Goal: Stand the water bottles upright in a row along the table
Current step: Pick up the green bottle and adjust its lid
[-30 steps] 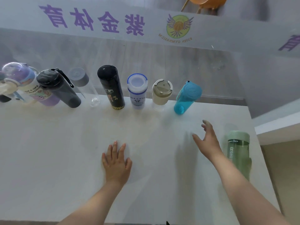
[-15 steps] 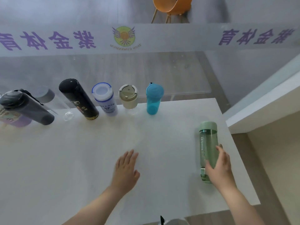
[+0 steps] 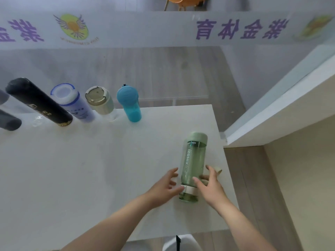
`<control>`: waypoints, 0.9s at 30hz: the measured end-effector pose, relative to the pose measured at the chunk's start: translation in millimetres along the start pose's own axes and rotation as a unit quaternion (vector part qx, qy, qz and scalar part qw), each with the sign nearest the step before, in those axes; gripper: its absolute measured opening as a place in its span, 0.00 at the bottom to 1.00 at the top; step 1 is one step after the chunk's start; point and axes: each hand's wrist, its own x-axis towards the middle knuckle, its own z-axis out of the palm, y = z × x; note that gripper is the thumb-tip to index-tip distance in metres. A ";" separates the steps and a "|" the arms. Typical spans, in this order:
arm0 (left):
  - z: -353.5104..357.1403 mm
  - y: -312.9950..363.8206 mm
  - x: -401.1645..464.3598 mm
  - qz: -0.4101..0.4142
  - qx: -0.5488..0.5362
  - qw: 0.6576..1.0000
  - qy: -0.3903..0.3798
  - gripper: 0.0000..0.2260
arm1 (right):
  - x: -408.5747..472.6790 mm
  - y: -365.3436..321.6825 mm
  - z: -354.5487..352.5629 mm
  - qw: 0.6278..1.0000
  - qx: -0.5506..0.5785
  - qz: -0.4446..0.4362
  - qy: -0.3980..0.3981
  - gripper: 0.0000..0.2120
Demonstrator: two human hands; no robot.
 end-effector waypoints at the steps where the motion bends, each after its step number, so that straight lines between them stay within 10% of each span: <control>1: 7.9 5.0 2.4 -0.008 -0.033 0.999 -0.001 0.34 | 3.4 2.6 -1.7 1.000 0.008 -0.003 -0.008 0.35; 20: 24.3 75.5 -10.1 -0.081 -0.191 0.976 0.060 0.36 | -28.3 9.6 -37.2 0.972 0.024 -0.226 -0.055 0.20; 27: 16.0 104.1 -20.6 -0.112 -0.321 0.940 0.028 0.33 | -40.0 1.1 -53.9 0.903 -0.152 -0.401 -0.005 0.41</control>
